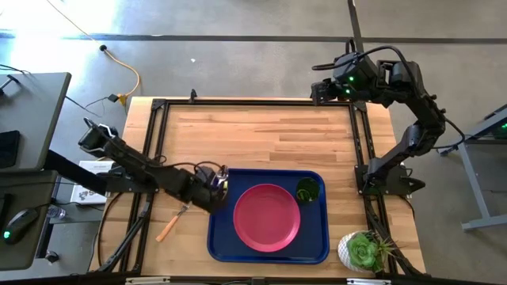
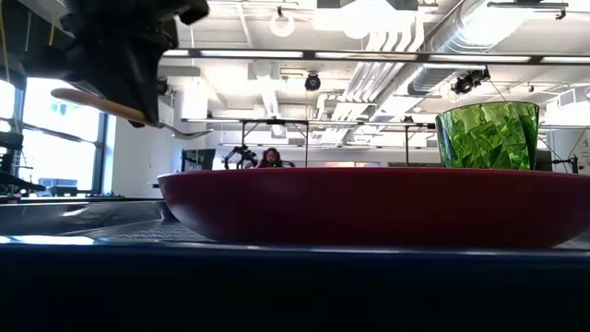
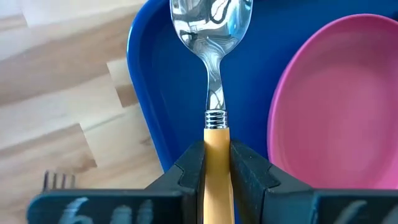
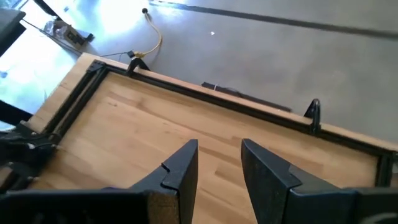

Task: Pick and place plate/cup/fork/spoon on tray
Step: Put the yellow spoon on the blue tray to the left side of the pink plate

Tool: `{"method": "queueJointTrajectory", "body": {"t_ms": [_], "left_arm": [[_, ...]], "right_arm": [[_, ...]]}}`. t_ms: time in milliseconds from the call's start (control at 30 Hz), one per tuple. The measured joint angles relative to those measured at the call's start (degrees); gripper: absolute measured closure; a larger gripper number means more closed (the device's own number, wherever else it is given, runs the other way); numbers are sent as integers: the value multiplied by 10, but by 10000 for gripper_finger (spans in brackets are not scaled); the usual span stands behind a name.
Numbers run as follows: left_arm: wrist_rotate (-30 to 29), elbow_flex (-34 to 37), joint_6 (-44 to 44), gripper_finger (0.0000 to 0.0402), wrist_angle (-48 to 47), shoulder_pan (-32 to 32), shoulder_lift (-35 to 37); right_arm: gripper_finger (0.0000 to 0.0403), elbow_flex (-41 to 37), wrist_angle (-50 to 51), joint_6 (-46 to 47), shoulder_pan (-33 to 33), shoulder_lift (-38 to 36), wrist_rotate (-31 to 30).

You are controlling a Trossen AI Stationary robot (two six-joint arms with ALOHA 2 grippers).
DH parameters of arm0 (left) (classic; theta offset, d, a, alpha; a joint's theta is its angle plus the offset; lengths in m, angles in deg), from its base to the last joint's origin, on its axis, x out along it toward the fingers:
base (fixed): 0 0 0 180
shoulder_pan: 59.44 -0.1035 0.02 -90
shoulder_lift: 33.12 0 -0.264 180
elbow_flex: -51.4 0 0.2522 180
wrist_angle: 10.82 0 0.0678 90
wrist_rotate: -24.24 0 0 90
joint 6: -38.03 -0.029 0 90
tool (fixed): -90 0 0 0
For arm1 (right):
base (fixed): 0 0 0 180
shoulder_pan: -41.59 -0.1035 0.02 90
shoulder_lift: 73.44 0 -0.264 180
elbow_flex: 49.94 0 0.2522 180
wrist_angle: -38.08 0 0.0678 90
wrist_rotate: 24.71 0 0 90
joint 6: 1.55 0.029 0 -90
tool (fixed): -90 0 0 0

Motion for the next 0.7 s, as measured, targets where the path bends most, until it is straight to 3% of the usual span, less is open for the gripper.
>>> {"method": "queueJointTrajectory", "body": {"t_ms": [167,433,700], "left_arm": [[-31,0,53,356,29,45,-17],[-34,0,99,356,105,76,-86],[-31,-1,183,356,133,93,-132]], "right_arm": [[289,0,0,18,0,0,25],[289,0,0,40,-5,6,78],[289,0,0,24,-30,8,77]]}}
